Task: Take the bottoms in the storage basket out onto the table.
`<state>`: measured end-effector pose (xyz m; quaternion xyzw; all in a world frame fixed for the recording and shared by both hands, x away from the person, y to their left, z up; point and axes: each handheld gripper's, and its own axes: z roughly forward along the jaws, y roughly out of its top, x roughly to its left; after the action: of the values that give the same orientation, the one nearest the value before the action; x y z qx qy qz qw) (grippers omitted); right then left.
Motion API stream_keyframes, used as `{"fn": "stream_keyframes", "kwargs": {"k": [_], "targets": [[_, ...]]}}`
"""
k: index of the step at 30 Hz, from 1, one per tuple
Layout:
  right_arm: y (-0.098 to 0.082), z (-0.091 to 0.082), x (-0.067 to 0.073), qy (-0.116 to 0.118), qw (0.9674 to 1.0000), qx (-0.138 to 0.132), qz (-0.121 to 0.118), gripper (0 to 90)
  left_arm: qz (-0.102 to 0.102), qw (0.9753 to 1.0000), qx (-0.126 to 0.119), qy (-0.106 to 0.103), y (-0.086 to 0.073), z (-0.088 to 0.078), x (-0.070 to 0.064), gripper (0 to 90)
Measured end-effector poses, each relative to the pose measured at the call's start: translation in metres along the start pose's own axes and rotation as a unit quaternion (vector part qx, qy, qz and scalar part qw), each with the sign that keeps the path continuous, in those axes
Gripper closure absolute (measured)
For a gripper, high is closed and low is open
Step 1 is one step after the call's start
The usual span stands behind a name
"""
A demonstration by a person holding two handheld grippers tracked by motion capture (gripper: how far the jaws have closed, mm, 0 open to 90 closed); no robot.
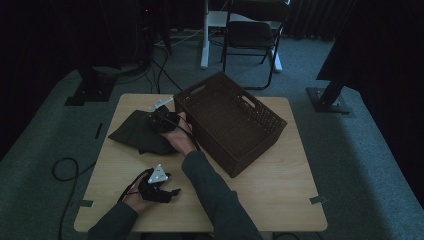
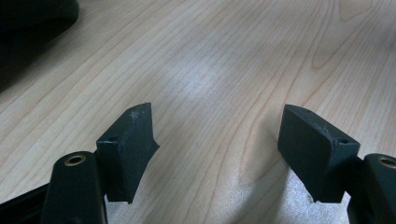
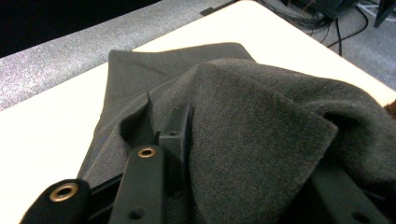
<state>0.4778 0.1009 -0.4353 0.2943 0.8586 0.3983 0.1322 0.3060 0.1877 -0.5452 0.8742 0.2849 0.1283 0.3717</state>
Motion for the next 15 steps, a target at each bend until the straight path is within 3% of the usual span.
{"fn": "stream_keyframes", "kwargs": {"k": [7, 15], "targets": [[-0.011, -0.002, -0.007, 0.011, 0.9998, 0.004, 0.016, 56.3, 0.001, 1.0, 0.0, 0.001, 0.0, 0.0, 0.0, 27.5], [-0.026, -0.006, -0.004, 0.02, 0.9994, 0.002, 0.027, 52.1, 0.001, 1.0, 0.0, 0.001, 0.0, 0.0, 0.0, 27.5]]}}
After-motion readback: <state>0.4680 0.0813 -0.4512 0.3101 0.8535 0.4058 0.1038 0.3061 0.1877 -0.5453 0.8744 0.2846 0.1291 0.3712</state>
